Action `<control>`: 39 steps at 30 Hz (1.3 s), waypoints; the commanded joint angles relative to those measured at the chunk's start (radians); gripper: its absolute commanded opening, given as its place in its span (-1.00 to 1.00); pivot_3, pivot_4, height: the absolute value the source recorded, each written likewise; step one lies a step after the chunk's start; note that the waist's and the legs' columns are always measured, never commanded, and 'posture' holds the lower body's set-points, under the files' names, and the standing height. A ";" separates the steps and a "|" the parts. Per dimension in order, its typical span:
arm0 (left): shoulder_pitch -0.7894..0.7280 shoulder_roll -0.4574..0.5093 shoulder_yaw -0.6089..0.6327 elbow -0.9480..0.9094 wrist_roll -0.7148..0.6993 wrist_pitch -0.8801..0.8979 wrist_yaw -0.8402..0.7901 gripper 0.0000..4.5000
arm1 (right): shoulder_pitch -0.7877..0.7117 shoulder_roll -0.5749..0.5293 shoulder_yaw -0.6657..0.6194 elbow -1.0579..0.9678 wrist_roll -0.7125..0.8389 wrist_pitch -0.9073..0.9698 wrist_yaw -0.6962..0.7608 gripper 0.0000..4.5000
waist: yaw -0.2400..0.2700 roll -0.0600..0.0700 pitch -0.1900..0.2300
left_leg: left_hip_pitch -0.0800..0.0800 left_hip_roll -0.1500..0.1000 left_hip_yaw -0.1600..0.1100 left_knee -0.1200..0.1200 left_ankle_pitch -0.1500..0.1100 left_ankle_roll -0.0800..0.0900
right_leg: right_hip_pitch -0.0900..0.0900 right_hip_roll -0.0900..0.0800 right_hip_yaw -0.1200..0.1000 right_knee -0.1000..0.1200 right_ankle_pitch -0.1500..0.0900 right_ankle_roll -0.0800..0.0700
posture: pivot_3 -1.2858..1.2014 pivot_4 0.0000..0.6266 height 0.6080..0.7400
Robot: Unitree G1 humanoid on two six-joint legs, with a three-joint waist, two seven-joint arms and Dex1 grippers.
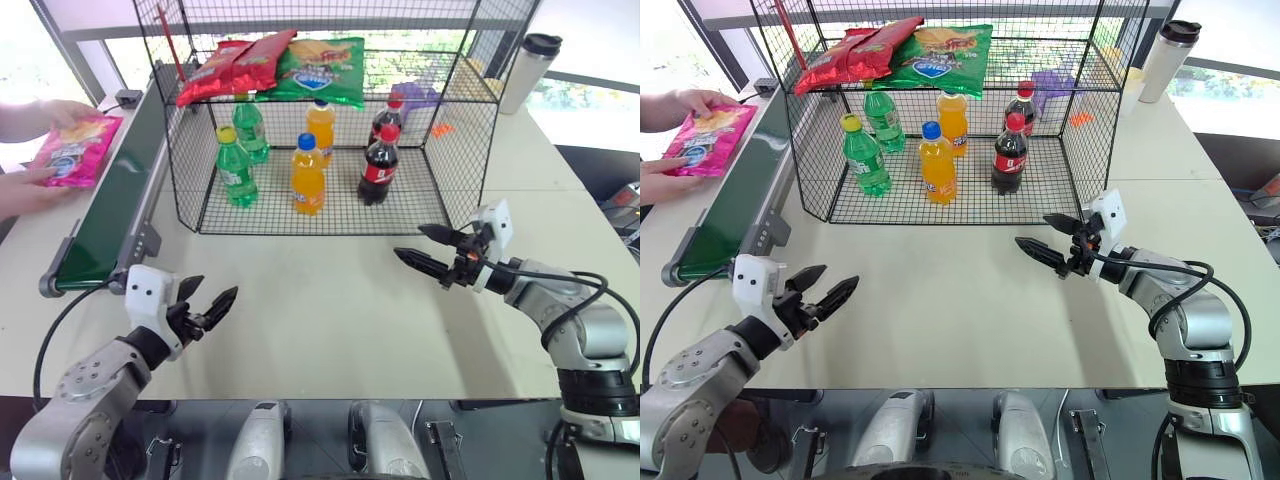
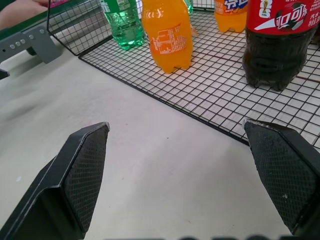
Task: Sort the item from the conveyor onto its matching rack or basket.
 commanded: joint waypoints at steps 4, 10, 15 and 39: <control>-0.009 0.033 0.012 -0.029 0.000 -0.023 -0.012 0.61 | -0.021 -0.008 -0.008 -0.021 0.003 -0.027 0.011 0.96 | 0.000 0.000 0.000 | 0.000 0.000 0.000 0.000 0.000 0.000 | -0.001 0.000 0.000 0.000 0.000 0.000 | 0.03 -0.52 1.00; -0.012 0.043 0.005 -0.028 -0.005 -0.007 -0.009 0.61 | -0.018 -0.015 0.009 -0.015 -0.039 -0.036 -0.013 0.96 | 0.000 0.000 0.000 | -0.001 0.000 0.000 0.000 0.000 0.000 | -0.001 0.000 0.000 0.000 0.000 0.000 | 0.03 -0.52 1.00; -0.029 0.034 -0.018 -0.034 0.068 -0.005 0.065 0.61 | -0.038 -0.013 0.024 0.002 -0.087 -0.063 -0.038 0.96 | 0.000 0.000 0.000 | -0.001 0.000 0.000 0.000 0.000 0.000 | -0.002 0.000 0.000 0.000 0.000 0.000 | 0.03 -0.52 1.00; -0.037 0.053 -0.008 -0.022 0.057 0.003 0.069 0.61 | -0.061 0.028 0.051 0.028 -0.083 -0.076 -0.038 0.96 | 0.000 0.000 0.000 | -0.002 -0.001 0.001 0.000 0.000 0.000 | -0.002 0.001 0.000 0.001 0.000 0.000 | 0.03 -0.52 1.00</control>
